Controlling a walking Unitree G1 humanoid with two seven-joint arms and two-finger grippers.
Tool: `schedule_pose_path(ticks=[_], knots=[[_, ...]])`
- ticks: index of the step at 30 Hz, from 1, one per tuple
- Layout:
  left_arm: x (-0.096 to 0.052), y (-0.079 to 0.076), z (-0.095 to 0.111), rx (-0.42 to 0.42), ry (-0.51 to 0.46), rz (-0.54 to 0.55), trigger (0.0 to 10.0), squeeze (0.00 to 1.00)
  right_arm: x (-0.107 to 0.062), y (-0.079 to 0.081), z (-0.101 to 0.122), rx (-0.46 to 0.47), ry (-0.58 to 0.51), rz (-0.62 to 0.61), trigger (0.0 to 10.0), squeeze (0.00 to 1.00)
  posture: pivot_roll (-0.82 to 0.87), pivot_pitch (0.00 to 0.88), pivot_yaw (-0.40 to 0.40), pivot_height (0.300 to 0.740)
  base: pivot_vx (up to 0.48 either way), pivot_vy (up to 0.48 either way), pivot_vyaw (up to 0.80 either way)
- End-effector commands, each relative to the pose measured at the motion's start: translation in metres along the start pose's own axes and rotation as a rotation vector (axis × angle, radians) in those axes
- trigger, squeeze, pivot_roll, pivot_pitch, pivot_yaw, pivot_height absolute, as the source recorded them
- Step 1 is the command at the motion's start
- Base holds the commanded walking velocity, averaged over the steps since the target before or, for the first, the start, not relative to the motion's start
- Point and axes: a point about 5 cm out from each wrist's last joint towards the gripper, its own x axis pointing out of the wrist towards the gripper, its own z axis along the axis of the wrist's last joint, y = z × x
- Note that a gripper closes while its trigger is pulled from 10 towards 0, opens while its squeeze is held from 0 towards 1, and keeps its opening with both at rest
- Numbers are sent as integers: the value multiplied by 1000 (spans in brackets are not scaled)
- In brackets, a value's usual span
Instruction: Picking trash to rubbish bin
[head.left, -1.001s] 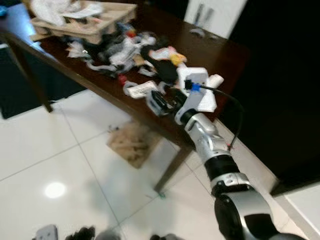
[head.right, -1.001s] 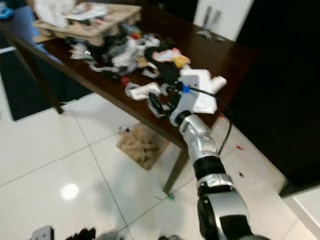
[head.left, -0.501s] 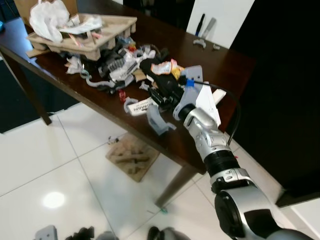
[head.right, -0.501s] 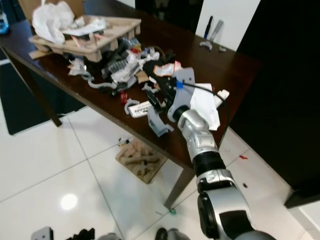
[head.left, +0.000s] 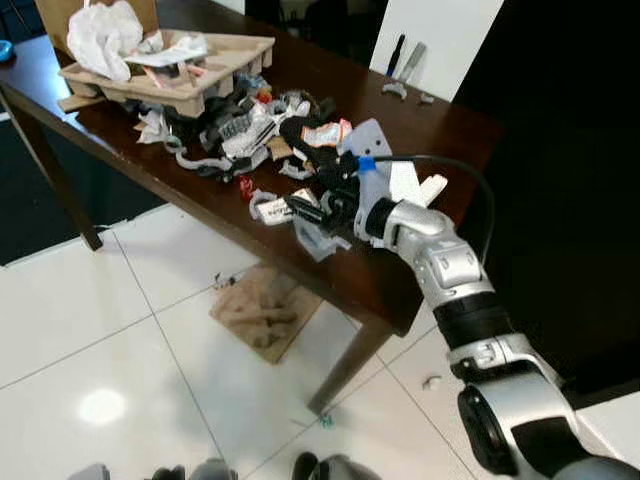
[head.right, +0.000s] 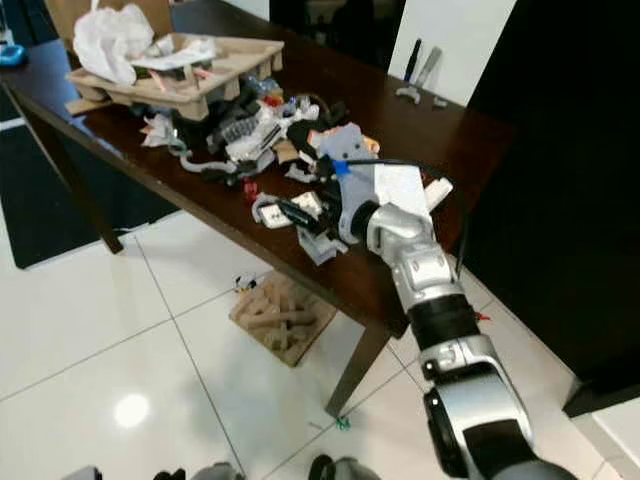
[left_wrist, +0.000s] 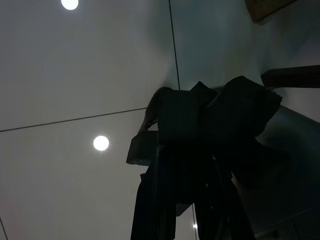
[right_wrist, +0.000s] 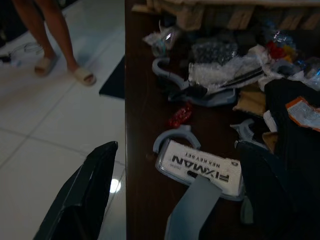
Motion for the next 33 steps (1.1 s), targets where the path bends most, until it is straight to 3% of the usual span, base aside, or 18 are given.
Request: schedule_pose_path(ticks=[1, 11, 15, 18, 21, 28, 30, 33], knots=[[-3, -4, -13, -9, 49, -24, 10000, 0, 4, 6, -9, 7, 60, -8, 10000, 0, 228, 178, -124, 740, 0, 0, 0], [-1, -8, -12, -7, 45, -38, 10000, 0, 14, 27, -36, 84, 219, -28, 10000, 0, 234, 158, -141, 740, 0, 0, 0], [-1, -8, -11, -2, 38, -41, 10000, 0, 16, 31, -45, 65, 278, -61, 10000, 0, 242, 155, -145, 740, 0, 0, 0], [0, -7, -7, -4, 17, -44, 10000, 0, 15, 30, -55, -44, 378, -101, 10000, 0, 252, 150, -149, 740, 0, 0, 0], [0, -6, -6, -2, 11, -45, 10000, 0, 12, 31, -61, -93, 439, -94, 10000, 0, 256, 149, -149, 740, 0, 0, 0], [-1, -5, -6, 0, 6, -46, 10000, 0, 9, 29, -64, -126, 483, -130, 10000, 0, 259, 156, -147, 740, 0, 0, 0], [-2, -4, -6, 2, 2, -47, 10000, 0, 6, 25, -66, -204, 520, -154, 10000, 0, 259, 162, -142, 740, 0, 0, 0], [-2, -4, -5, 2, 1, -48, 10000, 0, 6, 24, -66, -214, 521, -162, 10000, 0, 261, 163, -139, 740, 0, 0, 0]])
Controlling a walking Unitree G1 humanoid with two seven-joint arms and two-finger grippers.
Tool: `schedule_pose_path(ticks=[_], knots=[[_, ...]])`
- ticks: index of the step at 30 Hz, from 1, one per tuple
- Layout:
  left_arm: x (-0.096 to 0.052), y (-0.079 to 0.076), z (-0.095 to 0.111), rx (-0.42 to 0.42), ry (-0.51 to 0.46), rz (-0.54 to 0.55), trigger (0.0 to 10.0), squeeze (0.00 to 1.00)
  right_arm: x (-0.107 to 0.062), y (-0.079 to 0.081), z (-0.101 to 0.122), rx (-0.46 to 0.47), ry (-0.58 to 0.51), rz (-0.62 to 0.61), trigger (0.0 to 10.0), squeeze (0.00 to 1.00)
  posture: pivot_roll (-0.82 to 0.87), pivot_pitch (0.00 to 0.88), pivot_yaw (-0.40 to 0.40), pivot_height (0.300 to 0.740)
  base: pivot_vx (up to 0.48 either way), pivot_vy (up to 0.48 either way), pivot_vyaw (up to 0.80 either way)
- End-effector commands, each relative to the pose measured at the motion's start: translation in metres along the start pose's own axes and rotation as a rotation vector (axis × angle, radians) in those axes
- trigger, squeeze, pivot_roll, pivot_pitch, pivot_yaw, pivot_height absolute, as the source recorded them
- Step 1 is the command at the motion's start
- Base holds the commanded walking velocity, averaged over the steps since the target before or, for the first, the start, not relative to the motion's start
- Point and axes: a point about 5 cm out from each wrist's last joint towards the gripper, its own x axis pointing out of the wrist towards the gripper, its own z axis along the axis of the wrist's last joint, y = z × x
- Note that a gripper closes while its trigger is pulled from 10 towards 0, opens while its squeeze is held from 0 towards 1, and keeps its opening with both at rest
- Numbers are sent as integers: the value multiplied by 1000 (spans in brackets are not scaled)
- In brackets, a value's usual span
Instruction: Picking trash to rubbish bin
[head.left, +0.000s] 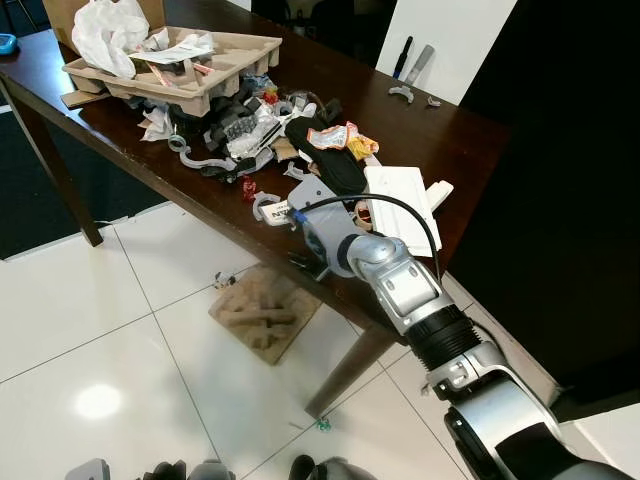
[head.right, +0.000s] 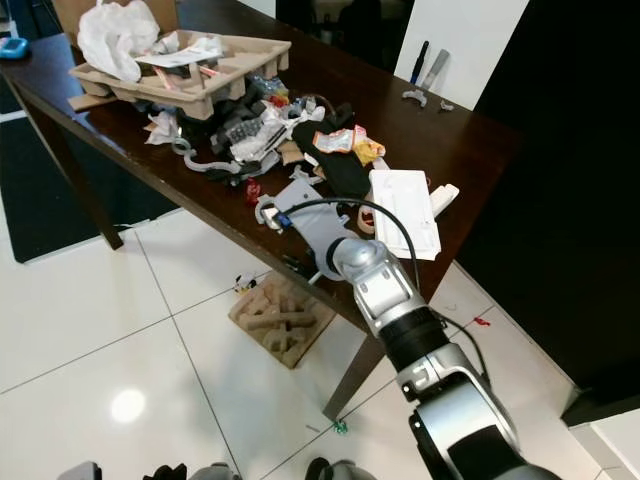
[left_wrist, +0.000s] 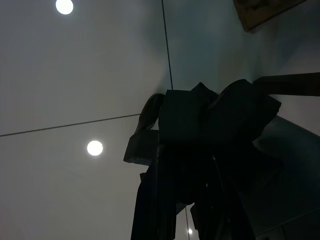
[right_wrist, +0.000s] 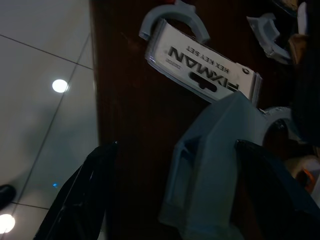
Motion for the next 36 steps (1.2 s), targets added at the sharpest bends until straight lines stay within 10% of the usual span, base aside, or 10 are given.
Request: schedule_pose_path(ticks=[1, 8, 27, 36], knots=[[-3, -3, -11, -9, 33, -23, 10000, 0, 1, 1, -16, 2, 72, -1, 10000, 0, 261, 163, -139, 740, 0, 0, 0], [-4, -2, -11, -12, 34, -30, 10000, 0, -2, -8, 7, 137, -60, -13, 10000, 0, 263, 168, -131, 740, 0, 0, 0], [-5, -3, -15, -22, 42, -38, 10000, 0, -8, -22, -9, -19, 75, -89, 10000, 0, 251, 170, -133, 740, 0, 0, 0], [-5, -3, -16, -30, 43, -33, 10000, 0, -13, -1, -26, -132, 162, 97, 9569, 0, 246, 173, -138, 740, 0, 0, 0]])
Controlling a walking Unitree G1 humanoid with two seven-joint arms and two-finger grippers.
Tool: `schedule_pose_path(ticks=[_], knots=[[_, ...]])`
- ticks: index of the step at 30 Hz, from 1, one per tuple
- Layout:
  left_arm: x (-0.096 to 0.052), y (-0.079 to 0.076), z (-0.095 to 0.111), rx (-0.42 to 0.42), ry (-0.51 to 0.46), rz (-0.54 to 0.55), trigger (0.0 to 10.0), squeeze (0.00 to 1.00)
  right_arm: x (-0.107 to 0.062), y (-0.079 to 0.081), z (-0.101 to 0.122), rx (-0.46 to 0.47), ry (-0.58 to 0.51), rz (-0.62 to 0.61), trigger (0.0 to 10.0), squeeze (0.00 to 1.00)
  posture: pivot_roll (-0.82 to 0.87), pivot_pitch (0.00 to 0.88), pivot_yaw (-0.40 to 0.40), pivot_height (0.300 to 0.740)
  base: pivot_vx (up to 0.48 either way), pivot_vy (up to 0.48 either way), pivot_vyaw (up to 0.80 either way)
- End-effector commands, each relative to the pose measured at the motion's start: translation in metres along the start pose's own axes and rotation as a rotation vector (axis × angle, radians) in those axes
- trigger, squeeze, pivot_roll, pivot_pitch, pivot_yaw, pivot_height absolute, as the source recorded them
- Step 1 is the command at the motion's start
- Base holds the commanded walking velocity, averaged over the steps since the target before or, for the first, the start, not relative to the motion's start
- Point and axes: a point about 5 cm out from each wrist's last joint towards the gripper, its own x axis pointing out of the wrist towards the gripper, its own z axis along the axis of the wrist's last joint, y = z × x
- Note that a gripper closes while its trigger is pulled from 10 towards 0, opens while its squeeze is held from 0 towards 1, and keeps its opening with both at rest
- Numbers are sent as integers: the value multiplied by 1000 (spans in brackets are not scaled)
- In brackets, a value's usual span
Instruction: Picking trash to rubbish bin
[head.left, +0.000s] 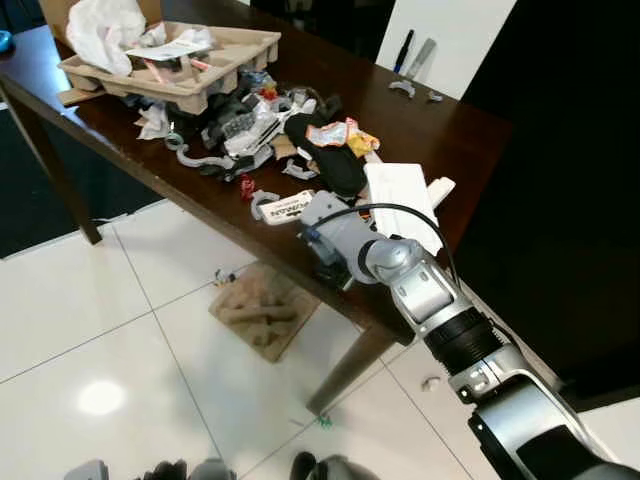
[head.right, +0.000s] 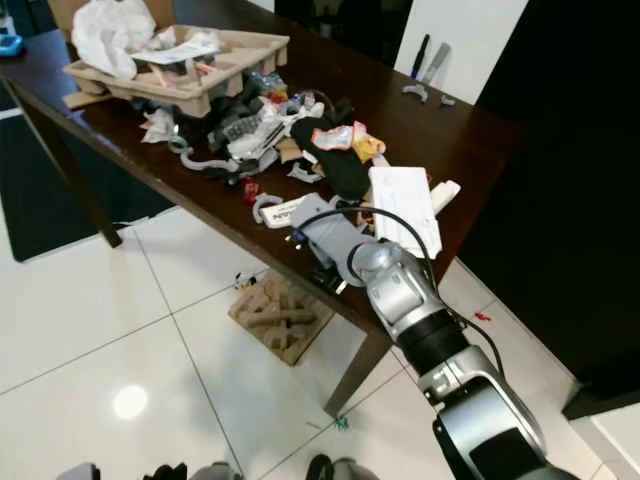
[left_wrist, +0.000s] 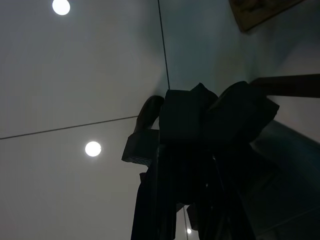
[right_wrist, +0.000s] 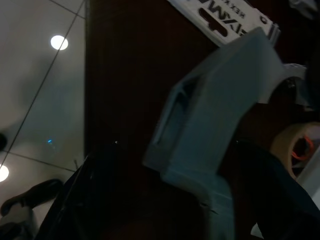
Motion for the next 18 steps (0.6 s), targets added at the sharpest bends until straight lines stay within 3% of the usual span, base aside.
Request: schedule_pose_path(ticks=[1, 2, 18], knots=[[-3, -4, -14, -17, 46, -18, 10000, 0, 3, 11, -12, -8, 47, 56, 1843, 0, 246, 173, -138, 740, 0, 0, 0], [-3, -4, -14, -17, 43, -19, 10000, 0, 3, 14, -14, -17, 53, 69, 0, 0, 250, 176, -140, 740, 0, 0, 0], [-4, -1, -12, -5, 47, -19, 10000, 0, 2, 7, -13, 29, 12, 36, 0, 0, 256, 160, -130, 740, 0, 0, 0]])
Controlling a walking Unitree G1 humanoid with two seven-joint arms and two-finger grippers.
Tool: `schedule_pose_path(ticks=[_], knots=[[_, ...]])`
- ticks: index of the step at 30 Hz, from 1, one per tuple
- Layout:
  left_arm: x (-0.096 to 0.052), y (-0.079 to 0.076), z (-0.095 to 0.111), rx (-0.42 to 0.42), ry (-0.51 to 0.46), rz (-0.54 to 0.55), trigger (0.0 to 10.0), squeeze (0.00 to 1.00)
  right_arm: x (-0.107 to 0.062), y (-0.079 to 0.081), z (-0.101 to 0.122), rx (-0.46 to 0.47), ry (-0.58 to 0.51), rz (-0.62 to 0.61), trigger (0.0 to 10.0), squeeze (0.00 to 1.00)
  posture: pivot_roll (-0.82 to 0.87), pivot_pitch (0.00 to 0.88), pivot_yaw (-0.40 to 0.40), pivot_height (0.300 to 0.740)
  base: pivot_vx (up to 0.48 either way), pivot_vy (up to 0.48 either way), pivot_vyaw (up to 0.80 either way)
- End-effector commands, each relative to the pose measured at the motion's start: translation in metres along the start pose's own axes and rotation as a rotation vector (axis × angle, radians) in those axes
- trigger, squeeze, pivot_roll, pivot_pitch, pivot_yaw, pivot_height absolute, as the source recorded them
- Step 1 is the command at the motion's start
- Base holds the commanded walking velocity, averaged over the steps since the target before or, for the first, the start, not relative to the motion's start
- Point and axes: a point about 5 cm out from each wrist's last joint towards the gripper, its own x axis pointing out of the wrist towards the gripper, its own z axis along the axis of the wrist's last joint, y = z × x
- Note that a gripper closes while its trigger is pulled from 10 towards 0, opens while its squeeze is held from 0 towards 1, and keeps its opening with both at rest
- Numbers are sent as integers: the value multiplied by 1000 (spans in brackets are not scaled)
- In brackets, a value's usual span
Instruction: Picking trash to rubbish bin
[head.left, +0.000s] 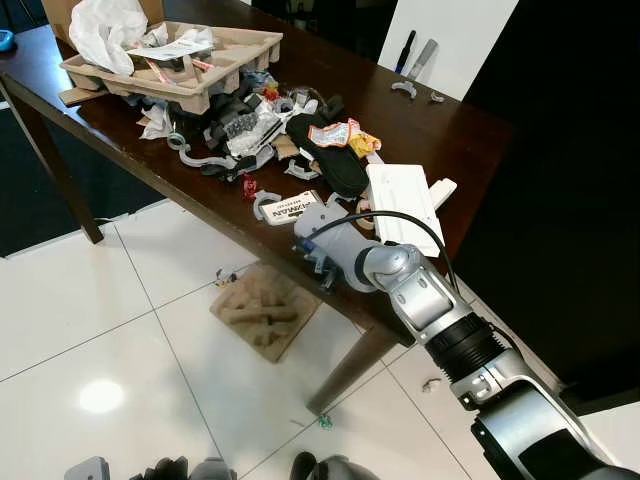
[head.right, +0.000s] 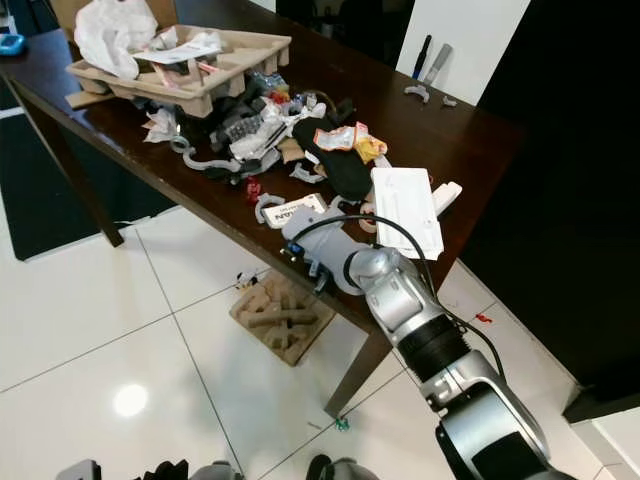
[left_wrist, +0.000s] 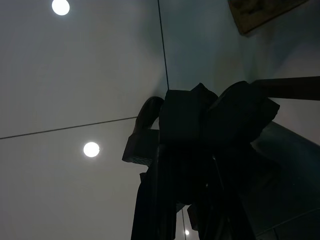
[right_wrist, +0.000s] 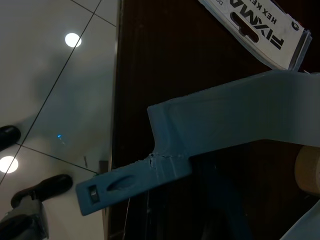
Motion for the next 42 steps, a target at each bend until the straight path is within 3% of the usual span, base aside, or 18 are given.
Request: schedule_pose_path(ticks=[1, 9, 13, 14, 16, 19, 21, 22, 24, 25, 26, 29, 31, 32, 34, 37, 39, 42], knots=[[-4, -2, -14, -8, 51, -18, 10000, 0, 1, 1, -10, 33, 16, 1, 0, 0, 256, 160, -130, 740, 0, 0, 0], [-4, -2, -13, 2, 57, -22, 10000, 0, 2, -3, 0, 142, -110, 7, 0, 0, 255, 151, -124, 740, 0, 0, 0], [-3, -2, -10, 5, 50, -26, 10000, 0, -3, -8, 23, 356, -369, 76, 0, 0, 255, 155, -118, 740, 0, 0, 0], [-3, -2, -10, 5, 50, -26, 10000, 0, -3, -8, 23, 356, -369, 76, 0, 0, 255, 155, -118, 740, 0, 0, 0], [-2, -2, -9, 5, 47, -29, 10000, 0, -13, -10, 40, 498, -579, 155, 0, 0, 255, 156, -116, 740, 0, 0, 0], [-1, -3, -9, 4, 47, -32, 10000, 0, -20, -11, 47, 577, -683, 202, 0, 0, 255, 159, -111, 740, 0, 0, 0], [0, -5, -8, 5, 49, -34, 10000, 0, -34, -19, 56, 795, -886, 292, 0, 0, 257, 159, -108, 740, 0, 0, 0], [0, -5, -8, 5, 49, -34, 10000, 0, -34, -19, 56, 795, -886, 292, 0, 0, 257, 159, -108, 740, 0, 0, 0], [1, -6, -8, 9, 59, -29, 10000, 0, -42, -41, 49, 1069, -1061, 283, 0, 0, 260, 161, -101, 740, 0, 0, 0], [1, -6, -8, 9, 59, -29, 10000, 0, -42, -41, 49, 1069, -1061, 283, 0, 0, 260, 161, -101, 740, 0, 0, 0], [1, -6, -8, 12, 62, -28, 10000, 0, -40, -51, 41, 1149, -1077, 218, 0, 0, 260, 161, -101, 740, 0, 0, 0], [1, -6, -9, 17, 69, -24, 10000, 0, -37, -63, 28, 1205, -1050, 81, 0, 0, 260, 161, -101, 740, 0, 0, 0], [1, -5, -10, 22, 79, -16, 10000, 0, -35, -84, 5, 1217, -966, -188, 0, 0, 260, 161, -101, 740, 0, 0, 0], [1, -5, -10, 22, 79, -16, 10000, 0, -35, -84, 5, 1217, -966, -188, 0, 0, 260, 161, -101, 740, 0, 0, 0], [0, -4, -12, 25, 91, -8, 10000, 0, -45, -105, -19, 1167, -901, -422, 0, 0, 266, 159, -89, 740, 0, 0, 0], [-1, -3, -13, 25, 98, -5, 10000, 0, -53, -115, -31, 1150, -876, -516, 0, 0, 264, 160, -87, 740, 0, 0, 0], [-3, -1, -17, 23, 114, 3, 10000, 0, -73, -136, -62, 1109, -788, -719, 0, 0, 265, 164, -88, 740, 0, 0, 0], [-4, -1, -19, 22, 119, 6, 10000, 0, -84, -145, -81, 1097, -718, -831, 0, 0, 263, 164, -91, 740, 0, 0, 0]])
